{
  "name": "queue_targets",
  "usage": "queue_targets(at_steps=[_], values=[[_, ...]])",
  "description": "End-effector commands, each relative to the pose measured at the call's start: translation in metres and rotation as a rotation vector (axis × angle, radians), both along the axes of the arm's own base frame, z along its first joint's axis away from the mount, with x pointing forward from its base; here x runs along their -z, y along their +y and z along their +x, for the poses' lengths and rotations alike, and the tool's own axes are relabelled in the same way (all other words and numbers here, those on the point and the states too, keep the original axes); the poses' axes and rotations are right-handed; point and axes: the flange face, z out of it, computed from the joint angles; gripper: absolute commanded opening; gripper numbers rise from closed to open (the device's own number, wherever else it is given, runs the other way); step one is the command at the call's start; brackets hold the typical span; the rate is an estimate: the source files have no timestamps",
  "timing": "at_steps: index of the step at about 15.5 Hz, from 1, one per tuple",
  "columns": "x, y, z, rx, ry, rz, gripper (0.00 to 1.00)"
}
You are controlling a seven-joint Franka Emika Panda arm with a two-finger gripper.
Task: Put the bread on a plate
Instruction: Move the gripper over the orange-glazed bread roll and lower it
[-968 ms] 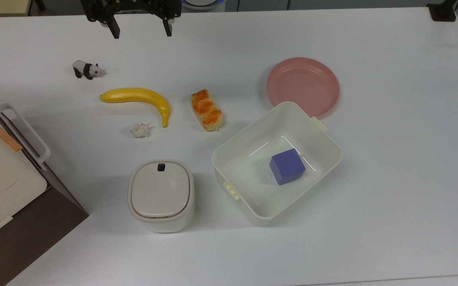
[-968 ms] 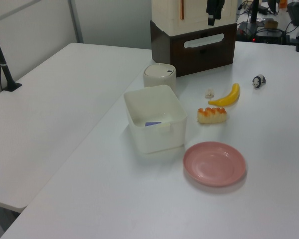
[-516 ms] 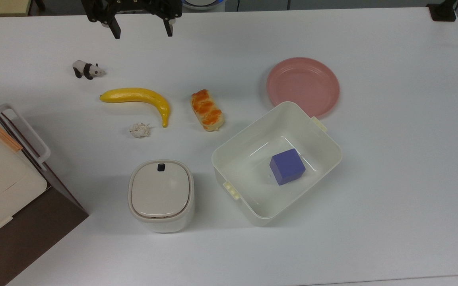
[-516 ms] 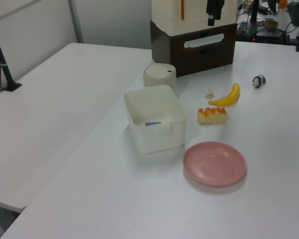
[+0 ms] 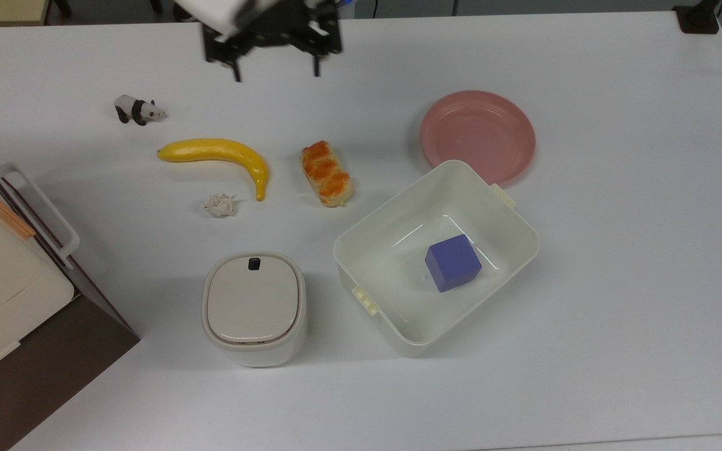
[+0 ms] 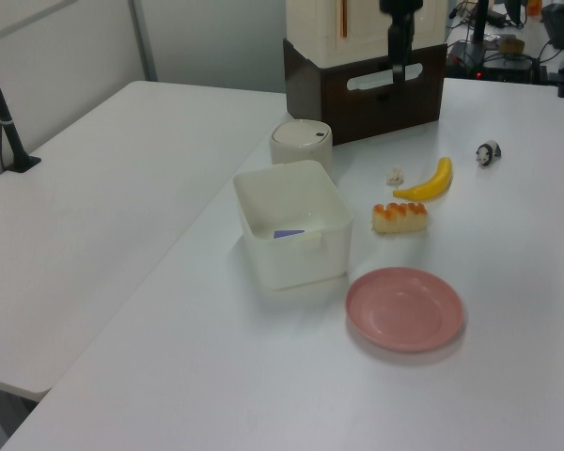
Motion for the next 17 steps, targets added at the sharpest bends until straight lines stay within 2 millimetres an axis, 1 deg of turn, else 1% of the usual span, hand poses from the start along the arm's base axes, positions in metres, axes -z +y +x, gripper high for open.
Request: queue_targets(at_steps=[1, 4, 5, 7, 8, 10, 12, 13, 14, 17], values=[[0.024, 0.035, -0.014, -0.082, 0.071, -0.081, 1.00], [0.051, 0.060, -0.015, -0.137, 0.118, -0.140, 1.00], [0.065, 0.072, -0.015, -0.167, 0.139, -0.169, 1.00], [0.097, 0.094, -0.016, -0.216, 0.185, -0.225, 1.00], [0.120, 0.105, -0.016, -0.243, 0.210, -0.242, 1.00], [0.153, 0.119, -0.013, -0.286, 0.210, -0.270, 1.00], [0.179, 0.130, -0.011, -0.293, 0.152, -0.270, 1.00], [0.190, 0.133, -0.013, -0.268, 0.111, -0.263, 1.00], [0.196, 0.134, -0.011, -0.242, 0.066, -0.253, 1.00], [0.202, 0.132, -0.006, -0.218, 0.003, -0.232, 1.00]])
